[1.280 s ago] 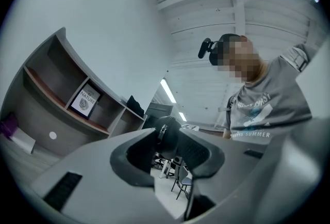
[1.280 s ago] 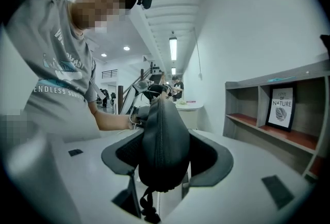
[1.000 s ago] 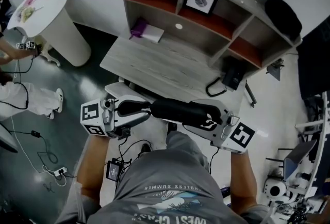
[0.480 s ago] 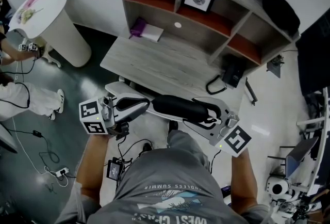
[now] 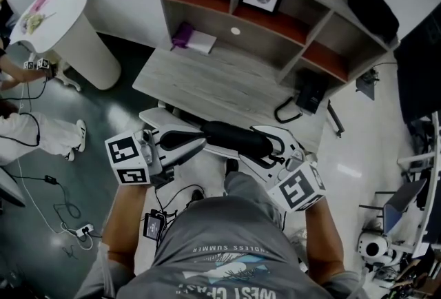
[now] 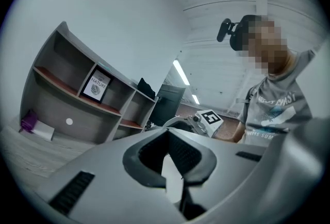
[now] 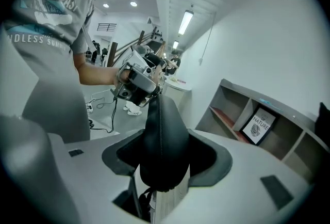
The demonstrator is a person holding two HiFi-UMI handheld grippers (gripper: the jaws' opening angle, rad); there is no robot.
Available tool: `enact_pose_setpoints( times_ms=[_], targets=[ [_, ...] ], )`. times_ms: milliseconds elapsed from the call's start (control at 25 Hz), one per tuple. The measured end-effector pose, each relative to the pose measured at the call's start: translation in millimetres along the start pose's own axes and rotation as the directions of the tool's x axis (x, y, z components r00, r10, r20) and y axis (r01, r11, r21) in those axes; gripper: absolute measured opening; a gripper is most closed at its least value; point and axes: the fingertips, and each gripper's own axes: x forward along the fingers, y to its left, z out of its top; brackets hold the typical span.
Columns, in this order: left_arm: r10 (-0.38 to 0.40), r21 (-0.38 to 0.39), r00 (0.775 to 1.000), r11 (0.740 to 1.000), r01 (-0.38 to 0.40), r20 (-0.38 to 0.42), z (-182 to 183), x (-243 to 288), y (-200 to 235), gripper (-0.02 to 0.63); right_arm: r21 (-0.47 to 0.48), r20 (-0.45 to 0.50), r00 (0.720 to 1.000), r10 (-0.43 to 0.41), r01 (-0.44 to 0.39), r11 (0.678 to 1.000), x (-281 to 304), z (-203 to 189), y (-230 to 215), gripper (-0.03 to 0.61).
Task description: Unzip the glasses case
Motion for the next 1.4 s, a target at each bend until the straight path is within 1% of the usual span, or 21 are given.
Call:
enact_pose_setpoints(
  times_ms=[160, 280, 560, 840, 1040, 1400],
  targets=[
    [0.036, -0.018, 0.999, 0.999, -0.036, -0.004, -1.9, 7.5, 4.8, -0.002, 0.008, -0.013, 1.0, -0.027, 0.027, 1.0, 6.3, -1.4, -4.2, 0.247],
    [0.066, -0.028, 0.998, 0.997, -0.066, -0.004, -3.2, 10.0, 8.9, -0.002, 0.024, -0.032, 0.999, -0.031, 0.032, 0.999, 9.5, -3.8, -5.6, 0.247],
    [0.091, -0.01, 0.995, 0.996, -0.092, -0.031, -9.0, 23.3, 8.1, -0.002, 0.042, -0.055, 0.998, -0.031, 0.033, 0.999, 19.0, -8.0, -8.0, 0.247],
    [0.111, 0.017, 0.991, 0.994, -0.11, -0.069, -16.0, 41.4, 5.7, -0.002, 0.061, -0.081, 0.997, -0.007, 0.012, 0.998, 28.9, -13.7, -9.5, 0.249],
    [0.119, 0.019, 0.988, 0.993, -0.118, -0.096, -24.3, 51.7, 6.4, -0.002, 0.044, -0.124, 0.992, 0.001, 0.004, 0.999, 37.9, -20.3, -9.6, 0.249],
    [0.129, 0.056, 0.98, 0.991, -0.122, -0.154, -42.9, 78.1, 6.3, -0.002, -0.003, -0.182, 0.983, -0.004, 0.004, 1.0, 61.1, -30.9, -9.4, 0.25]
  ],
)
